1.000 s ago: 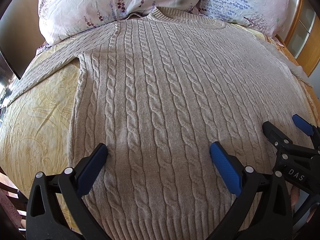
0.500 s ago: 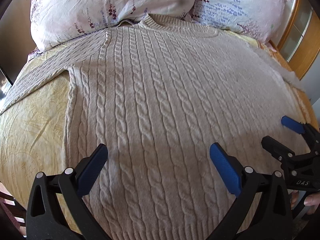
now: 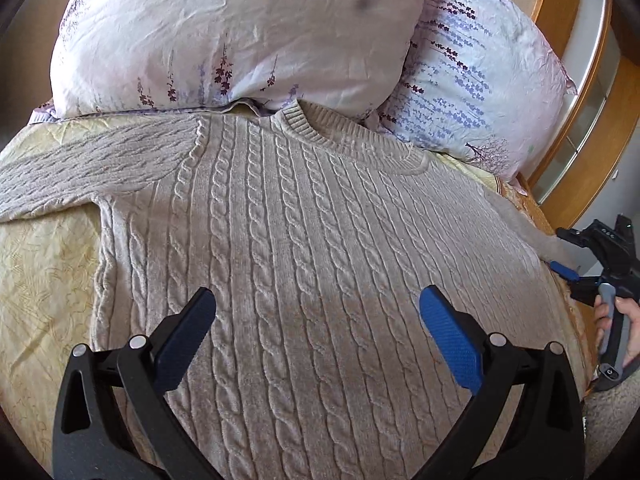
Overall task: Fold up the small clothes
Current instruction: 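Grasp the sweater sleeve cuff nearest the right tool and lift it, then carry the held sleeve across the sweater body with the right tool, then lay the sleeve near the collar and open the right tool, then grasp the other sleeve cuff with the left tool, then fold the held sleeve across the sweater body and open the left tool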
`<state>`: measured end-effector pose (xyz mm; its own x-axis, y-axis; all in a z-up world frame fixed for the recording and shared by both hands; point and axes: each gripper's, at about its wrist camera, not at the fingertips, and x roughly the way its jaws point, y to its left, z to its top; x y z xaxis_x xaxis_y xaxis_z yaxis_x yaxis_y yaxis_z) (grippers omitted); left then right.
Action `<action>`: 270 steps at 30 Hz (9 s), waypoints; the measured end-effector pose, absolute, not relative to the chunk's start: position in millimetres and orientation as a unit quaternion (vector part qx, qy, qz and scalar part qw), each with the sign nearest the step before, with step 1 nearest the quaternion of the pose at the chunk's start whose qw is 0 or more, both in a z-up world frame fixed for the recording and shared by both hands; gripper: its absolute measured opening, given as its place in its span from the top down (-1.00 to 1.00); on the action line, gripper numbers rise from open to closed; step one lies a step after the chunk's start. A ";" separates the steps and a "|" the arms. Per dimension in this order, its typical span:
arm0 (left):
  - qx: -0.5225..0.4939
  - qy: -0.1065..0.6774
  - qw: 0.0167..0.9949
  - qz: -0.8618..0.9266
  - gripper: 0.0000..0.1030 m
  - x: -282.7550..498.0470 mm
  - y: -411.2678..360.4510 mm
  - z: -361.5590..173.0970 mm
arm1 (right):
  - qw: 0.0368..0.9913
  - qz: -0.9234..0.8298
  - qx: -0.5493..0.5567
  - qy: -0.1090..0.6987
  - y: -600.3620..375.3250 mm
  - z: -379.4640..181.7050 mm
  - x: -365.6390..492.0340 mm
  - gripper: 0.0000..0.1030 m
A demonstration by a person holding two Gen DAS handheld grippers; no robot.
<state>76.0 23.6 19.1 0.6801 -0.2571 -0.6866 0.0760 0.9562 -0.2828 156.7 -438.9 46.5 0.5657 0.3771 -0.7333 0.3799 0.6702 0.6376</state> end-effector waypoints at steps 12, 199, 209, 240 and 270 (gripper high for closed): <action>-0.170 0.402 0.893 -0.112 -0.97 78.9 34.9 7.0 | 0.779 -0.080 0.485 0.389 -483.2 15.1 167.9 0.16; -0.407 0.324 0.831 -0.195 -0.97 48.5 130.5 16.6 | 0.772 0.348 0.251 0.469 -172.5 48.2 179.9 -0.81; -0.428 0.360 0.829 -0.001 -0.96 56.7 243.7 9.5 | 0.815 0.320 0.229 0.426 -194.5 55.4 162.0 -0.97; -0.525 0.258 0.806 0.092 0.86 73.8 294.8 21.4 | 0.833 0.327 0.218 0.388 -201.0 72.4 153.8 -0.97; -0.588 0.330 0.739 0.007 0.36 124.3 205.7 -31.2 | 0.840 0.291 0.279 0.364 -227.4 75.6 154.6 -0.97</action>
